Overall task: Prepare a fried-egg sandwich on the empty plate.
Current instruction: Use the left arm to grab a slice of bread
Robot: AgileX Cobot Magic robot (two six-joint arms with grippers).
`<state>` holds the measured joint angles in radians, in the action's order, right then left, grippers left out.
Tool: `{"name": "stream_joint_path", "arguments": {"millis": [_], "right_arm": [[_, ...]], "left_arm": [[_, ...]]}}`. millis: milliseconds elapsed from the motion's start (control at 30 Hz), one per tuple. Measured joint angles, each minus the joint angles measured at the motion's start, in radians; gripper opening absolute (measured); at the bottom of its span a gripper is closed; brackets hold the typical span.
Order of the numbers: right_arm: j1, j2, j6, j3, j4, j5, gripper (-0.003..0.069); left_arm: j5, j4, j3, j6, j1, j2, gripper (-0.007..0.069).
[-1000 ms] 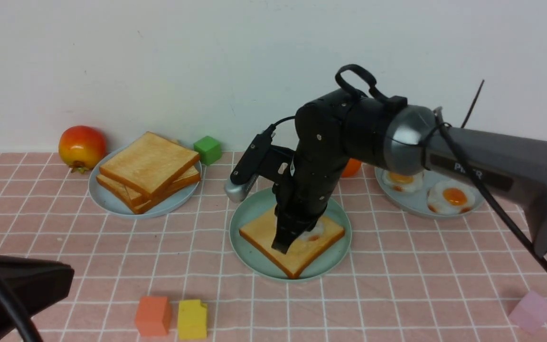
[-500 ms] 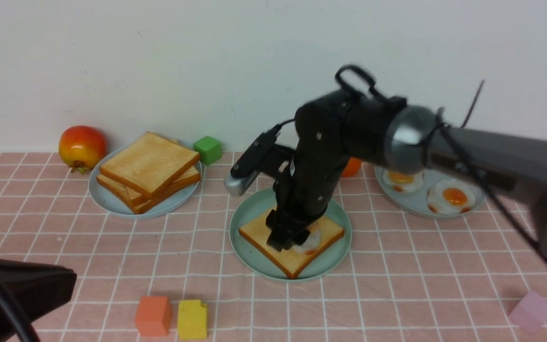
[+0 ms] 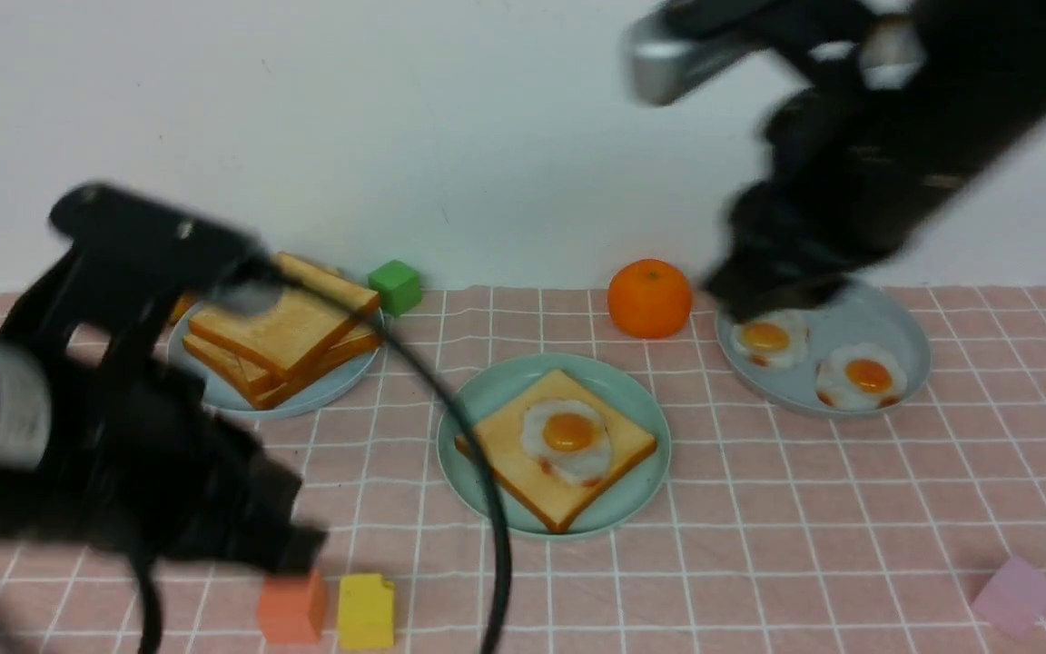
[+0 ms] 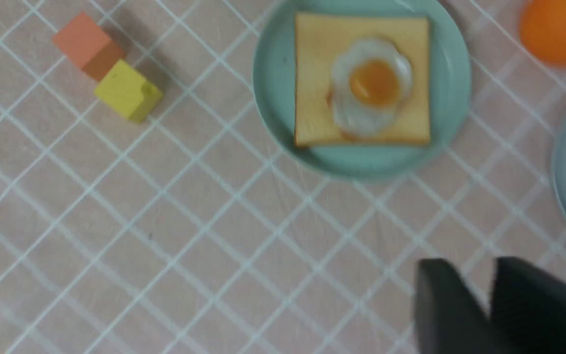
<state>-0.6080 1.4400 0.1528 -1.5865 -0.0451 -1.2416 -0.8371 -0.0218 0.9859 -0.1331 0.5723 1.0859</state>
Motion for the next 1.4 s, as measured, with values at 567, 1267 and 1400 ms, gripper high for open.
{"name": "stream_joint_path", "arguments": {"millis": [567,1267,1400], "right_arm": [[0.000,-0.544,-0.081,0.341,-0.011,-0.018,0.0002],[0.000,-0.645,-0.074,0.346,-0.041,-0.028,0.0006],[0.000,-0.645,-0.074,0.346,-0.041,-0.028,0.0008]], "left_arm": [[-0.015,0.218,0.414,0.239,-0.306,0.599,-0.0013],[0.042,-0.205,0.841,0.081,-0.308,1.080,0.0421],[0.078,-0.215,0.844,0.081,-0.308,1.109,0.0419]]}}
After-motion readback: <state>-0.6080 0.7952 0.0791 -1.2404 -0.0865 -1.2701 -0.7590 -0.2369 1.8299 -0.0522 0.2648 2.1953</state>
